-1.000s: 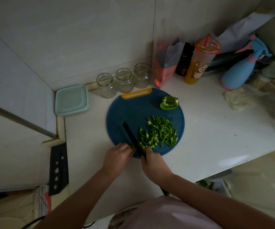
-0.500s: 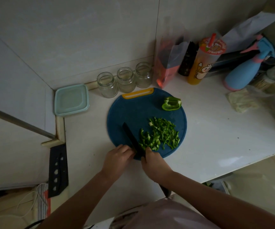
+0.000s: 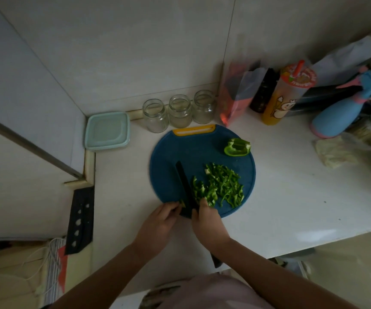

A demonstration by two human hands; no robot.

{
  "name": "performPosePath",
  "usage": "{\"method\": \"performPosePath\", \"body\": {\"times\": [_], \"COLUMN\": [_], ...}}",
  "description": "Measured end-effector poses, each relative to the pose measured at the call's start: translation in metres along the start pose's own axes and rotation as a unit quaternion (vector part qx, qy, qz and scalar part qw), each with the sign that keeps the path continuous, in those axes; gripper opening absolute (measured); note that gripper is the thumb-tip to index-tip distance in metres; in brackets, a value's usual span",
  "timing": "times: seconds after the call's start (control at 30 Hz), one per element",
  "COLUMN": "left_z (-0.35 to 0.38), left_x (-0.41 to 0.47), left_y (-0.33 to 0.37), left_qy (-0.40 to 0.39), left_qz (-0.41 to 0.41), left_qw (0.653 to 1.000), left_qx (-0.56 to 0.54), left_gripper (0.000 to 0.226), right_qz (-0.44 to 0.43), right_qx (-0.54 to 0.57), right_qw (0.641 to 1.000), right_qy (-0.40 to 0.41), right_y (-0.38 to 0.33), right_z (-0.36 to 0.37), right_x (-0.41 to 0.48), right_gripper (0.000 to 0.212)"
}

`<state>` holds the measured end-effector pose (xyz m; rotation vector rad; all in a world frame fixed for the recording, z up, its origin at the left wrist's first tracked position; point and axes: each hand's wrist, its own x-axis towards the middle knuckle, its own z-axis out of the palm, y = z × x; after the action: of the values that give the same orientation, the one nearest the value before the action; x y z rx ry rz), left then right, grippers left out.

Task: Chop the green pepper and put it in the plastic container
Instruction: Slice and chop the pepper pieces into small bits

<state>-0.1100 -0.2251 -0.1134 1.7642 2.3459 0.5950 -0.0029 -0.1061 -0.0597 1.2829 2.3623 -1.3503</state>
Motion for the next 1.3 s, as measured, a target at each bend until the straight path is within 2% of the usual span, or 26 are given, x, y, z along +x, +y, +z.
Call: {"method": "performPosePath", "body": {"times": [0.07,0.1,0.2,0.23,0.3,0.33,0.4,0.5,0.87,1.3], "left_z": [0.001,0.001,0.002,0.0,-0.006,-0.008,-0.008,-0.004,0.0,0.003], "left_x": [0.001,0.0,-0.004,-0.003,-0.003,-0.001,-0.001,-0.002,0.002,0.002], "left_y": [-0.002,-0.001,-0.004,-0.004,0.0,0.001,0.004,0.0,-0.002,-0.007], "left_qy": [0.033,0.023,-0.038,-0.048,-0.052,-0.044,-0.05,-0.007,0.019,0.03], "left_qz": [0.013,-0.001,-0.008,-0.008,-0.016,-0.003,-0.012,-0.005,0.034,0.048], "left_qw": [0.998,0.998,0.997,0.997,0.998,0.999,0.999,0.999,0.999,0.998], "left_qx": [0.049,0.055,0.07,0.055,0.021,0.007,-0.001,-0.034,-0.015,-0.006], "left_gripper": [0.048,0.048,0.079,0.078,0.041,0.035,0.054,0.035,0.038,0.037], "right_qz": [-0.021,-0.034,-0.059,-0.061,-0.059,-0.058,-0.06,-0.056,-0.035,-0.008], "right_qx": [0.007,0.009,0.008,0.007,0.0,-0.001,0.001,0.001,-0.061,-0.08], "right_qw": [1.0,0.999,0.998,0.998,0.998,0.998,0.998,0.998,0.997,0.996], "right_qy": [0.004,0.002,-0.004,-0.004,-0.002,-0.001,0.001,-0.002,-0.005,-0.041], "right_y": [0.001,0.001,0.0,-0.001,-0.001,0.0,0.0,0.0,0.003,-0.006], "right_z": [-0.002,-0.002,0.001,0.002,0.003,0.003,0.004,0.007,0.015,0.011], "right_x": [-0.006,-0.009,-0.015,-0.015,-0.015,-0.015,-0.015,-0.015,-0.009,-0.004], "right_gripper": [0.016,0.013,0.005,0.005,0.01,0.015,0.02,0.022,0.035,0.028]}}
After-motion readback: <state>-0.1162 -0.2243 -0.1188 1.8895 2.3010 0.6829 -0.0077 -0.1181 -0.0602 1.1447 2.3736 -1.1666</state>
